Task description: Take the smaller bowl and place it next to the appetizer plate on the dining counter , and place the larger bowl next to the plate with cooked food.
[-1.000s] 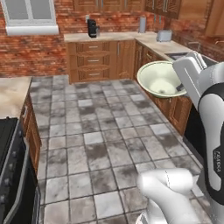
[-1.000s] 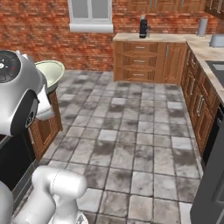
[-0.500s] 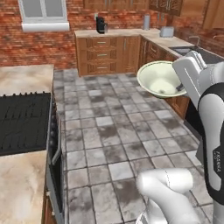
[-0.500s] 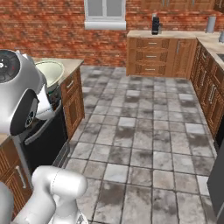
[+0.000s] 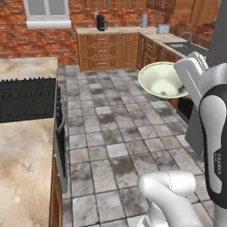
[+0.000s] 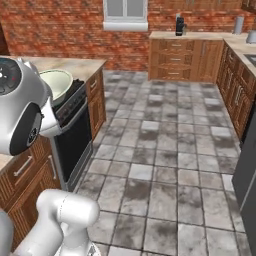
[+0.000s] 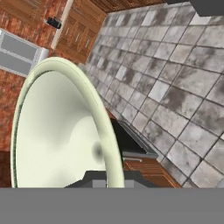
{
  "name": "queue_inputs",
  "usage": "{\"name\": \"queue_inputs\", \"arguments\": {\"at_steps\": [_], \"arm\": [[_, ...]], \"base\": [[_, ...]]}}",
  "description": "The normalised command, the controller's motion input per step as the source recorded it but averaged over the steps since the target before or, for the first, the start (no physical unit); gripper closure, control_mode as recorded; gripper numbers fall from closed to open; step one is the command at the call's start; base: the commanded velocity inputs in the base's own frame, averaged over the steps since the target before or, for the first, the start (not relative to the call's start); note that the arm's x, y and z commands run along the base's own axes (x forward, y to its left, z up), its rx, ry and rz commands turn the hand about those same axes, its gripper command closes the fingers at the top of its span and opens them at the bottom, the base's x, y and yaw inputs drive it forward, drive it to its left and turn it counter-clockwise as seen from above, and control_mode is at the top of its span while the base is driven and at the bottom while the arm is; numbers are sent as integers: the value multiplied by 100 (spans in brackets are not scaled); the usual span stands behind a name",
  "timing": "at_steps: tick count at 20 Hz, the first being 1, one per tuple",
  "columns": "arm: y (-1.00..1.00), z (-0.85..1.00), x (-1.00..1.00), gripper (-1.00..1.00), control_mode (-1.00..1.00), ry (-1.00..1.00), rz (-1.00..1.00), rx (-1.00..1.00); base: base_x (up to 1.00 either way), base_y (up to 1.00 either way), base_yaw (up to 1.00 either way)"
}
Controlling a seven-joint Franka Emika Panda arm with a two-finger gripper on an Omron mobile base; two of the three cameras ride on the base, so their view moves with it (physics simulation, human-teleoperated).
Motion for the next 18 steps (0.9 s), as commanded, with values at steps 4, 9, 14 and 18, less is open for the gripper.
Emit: {"name": "queue_inputs", "arguments": {"at_steps": [4, 9, 14, 18], "arm": [[0, 0, 0, 100, 100, 0, 0, 0], [0, 0, 0, 100, 100, 0, 0, 0], [0, 0, 0, 100, 100, 0, 0, 0], [0, 0, 0, 100, 100, 0, 0, 0]], "base": [[-100, 1, 0], [-94, 11, 0], [-83, 12, 0], [-80, 14, 0]]}}
